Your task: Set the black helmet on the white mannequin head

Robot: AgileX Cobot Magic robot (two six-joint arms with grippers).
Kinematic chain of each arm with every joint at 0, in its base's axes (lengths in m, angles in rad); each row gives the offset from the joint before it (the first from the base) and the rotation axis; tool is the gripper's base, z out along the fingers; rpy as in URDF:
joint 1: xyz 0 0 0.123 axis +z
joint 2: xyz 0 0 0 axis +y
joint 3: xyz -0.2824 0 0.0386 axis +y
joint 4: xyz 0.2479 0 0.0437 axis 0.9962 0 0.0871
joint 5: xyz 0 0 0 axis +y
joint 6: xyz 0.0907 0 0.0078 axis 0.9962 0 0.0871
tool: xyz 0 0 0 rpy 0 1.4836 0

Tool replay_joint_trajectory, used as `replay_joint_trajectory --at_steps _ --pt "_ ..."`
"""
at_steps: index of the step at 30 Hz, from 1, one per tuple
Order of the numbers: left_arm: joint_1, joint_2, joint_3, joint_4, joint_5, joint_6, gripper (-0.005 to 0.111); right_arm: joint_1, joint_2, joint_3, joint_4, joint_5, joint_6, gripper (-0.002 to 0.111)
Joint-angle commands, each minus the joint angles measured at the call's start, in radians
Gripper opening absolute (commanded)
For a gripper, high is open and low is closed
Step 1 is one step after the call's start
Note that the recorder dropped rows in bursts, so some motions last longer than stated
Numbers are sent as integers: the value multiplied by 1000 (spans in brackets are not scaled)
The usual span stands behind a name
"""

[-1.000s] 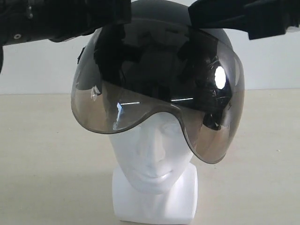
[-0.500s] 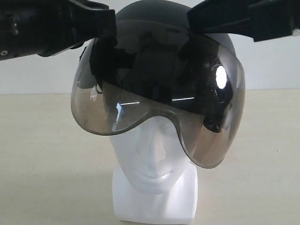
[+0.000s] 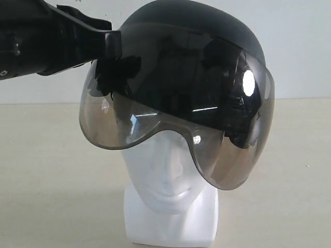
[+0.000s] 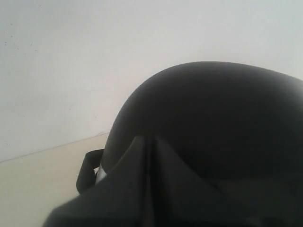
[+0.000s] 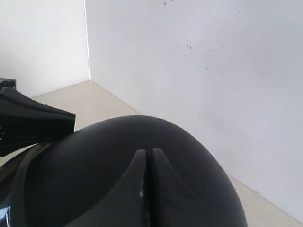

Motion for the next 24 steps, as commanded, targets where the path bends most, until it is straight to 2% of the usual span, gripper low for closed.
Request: replay_joint_trajectory --at_steps 1,5,7,14,21,24 --pt "-16 32 58 -31 103 -18 4 3 22 -16 -139 -7 161 0" --pt "-16 32 98 -31 109 -26 4 0 59 -16 -506 -72 518 0" --pt "-16 32 101 -31 113 -26 4 0 62 -16 -533 -70 560 0" --pt "-16 16 101 -31 142 -26 4 2 58 -16 -471 23 526 0" --pt "-16 16 100 -31 156 -26 4 2 57 -50 -141 158 220 0" --pt "-16 16 100 -31 181 -26 4 2 57 -68 -80 226 177 0"
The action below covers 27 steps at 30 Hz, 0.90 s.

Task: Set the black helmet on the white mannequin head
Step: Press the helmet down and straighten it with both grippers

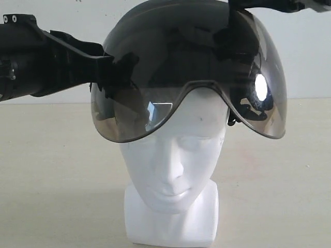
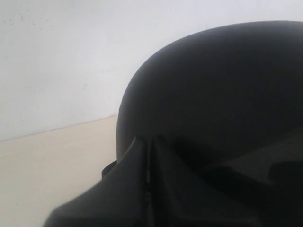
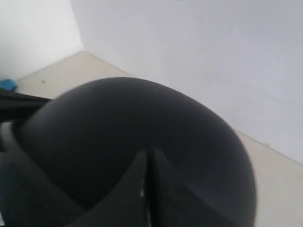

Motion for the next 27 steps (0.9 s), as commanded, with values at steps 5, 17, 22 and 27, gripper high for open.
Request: replay_joint_trajectory --at_steps 5,17,22,27 --pt "-21 34 30 -37 213 3 4 2 -1 -26 114 232 -105 0" --pt "-21 34 30 -37 220 3 4 2 -1 -26 118 334 -133 0" --pt "-21 34 30 -37 220 -12 4 2 1 -26 118 378 -131 0" --pt "-21 34 30 -37 220 -17 4 2 1 -24 116 410 -129 0"
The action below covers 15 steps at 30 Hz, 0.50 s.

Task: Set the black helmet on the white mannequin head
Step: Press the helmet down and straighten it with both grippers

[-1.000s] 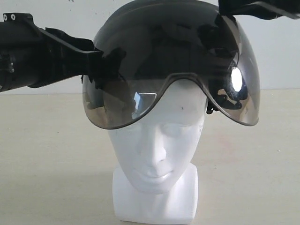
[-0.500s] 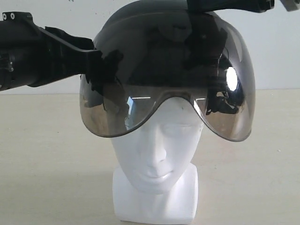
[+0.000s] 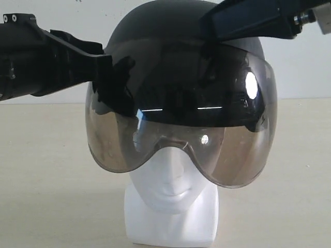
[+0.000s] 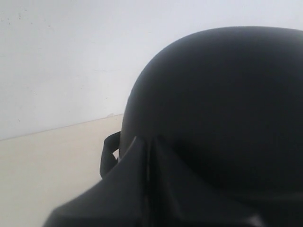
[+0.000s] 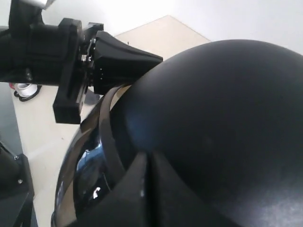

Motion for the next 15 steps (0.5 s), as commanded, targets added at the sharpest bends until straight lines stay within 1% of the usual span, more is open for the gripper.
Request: replay_joint_trajectory --at_steps 1,8,15 --pt "-22 34 30 -36 210 -14 4 2 3 5 -21 96 -8 0" --pt "-22 34 30 -36 213 -24 4 2 13 5 -20 129 -8 0" --pt "-22 34 30 -36 213 -24 4 2 36 5 -20 113 -8 0"
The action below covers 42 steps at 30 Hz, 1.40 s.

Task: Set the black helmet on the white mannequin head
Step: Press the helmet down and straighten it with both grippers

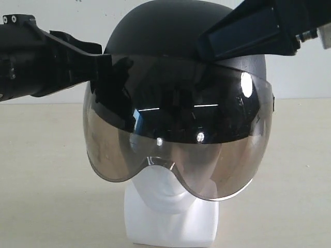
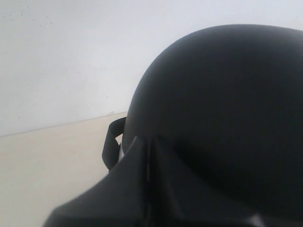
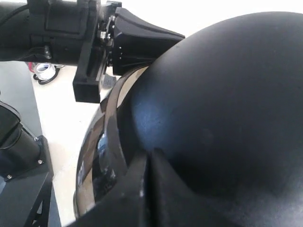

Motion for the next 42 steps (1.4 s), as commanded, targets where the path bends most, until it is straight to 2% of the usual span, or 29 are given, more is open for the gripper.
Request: replay_joint_trajectory --at_steps 1,15,33,42 --pt "-23 34 30 -32 212 -10 4 2 26 5 -23 39 -8 0" --pt "-23 34 77 -32 212 -49 4 2 46 5 -23 38 -8 0" --pt "-23 0 78 -32 260 -62 4 2 46 5 -27 36 -6 0" --pt "-23 -126 78 -32 147 -6 4 2 46 5 -27 7 -6 0"
